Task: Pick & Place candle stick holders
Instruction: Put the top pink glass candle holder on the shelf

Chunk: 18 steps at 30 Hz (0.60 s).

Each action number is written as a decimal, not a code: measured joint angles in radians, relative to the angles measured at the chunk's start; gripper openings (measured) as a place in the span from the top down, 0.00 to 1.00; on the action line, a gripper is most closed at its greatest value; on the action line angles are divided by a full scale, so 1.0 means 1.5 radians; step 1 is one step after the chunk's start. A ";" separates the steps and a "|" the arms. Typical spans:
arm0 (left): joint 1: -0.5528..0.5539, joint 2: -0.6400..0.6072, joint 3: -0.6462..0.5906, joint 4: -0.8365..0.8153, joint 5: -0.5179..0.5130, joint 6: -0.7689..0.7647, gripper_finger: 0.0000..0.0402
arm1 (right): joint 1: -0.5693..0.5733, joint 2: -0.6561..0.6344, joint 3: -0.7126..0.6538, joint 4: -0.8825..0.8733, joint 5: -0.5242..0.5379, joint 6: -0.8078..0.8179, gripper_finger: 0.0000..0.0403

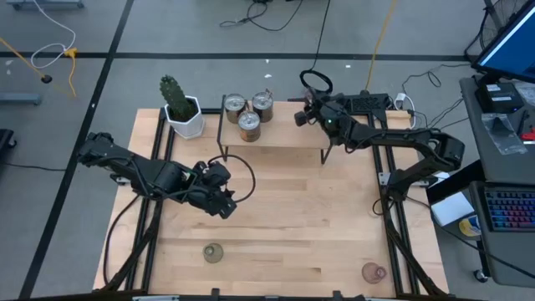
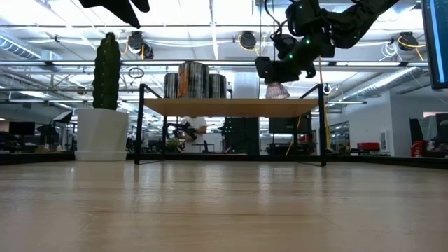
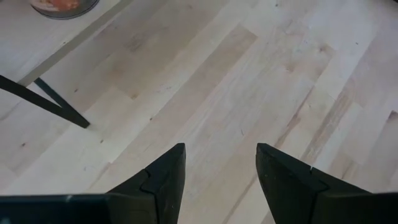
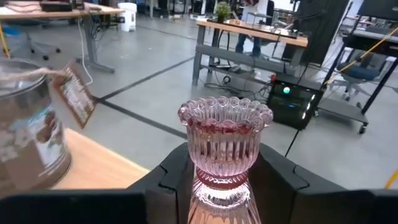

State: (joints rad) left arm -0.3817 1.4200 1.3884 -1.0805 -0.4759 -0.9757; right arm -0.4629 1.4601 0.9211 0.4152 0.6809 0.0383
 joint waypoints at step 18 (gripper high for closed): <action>0.005 0.000 0.000 0.000 -0.016 0.008 0.51 | -0.028 0.000 0.000 -0.046 -0.021 0.062 0.71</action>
State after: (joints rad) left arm -0.3740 1.4200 1.3884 -1.0805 -0.4999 -0.9638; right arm -0.5045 1.4601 0.9218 0.3457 0.6491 0.1308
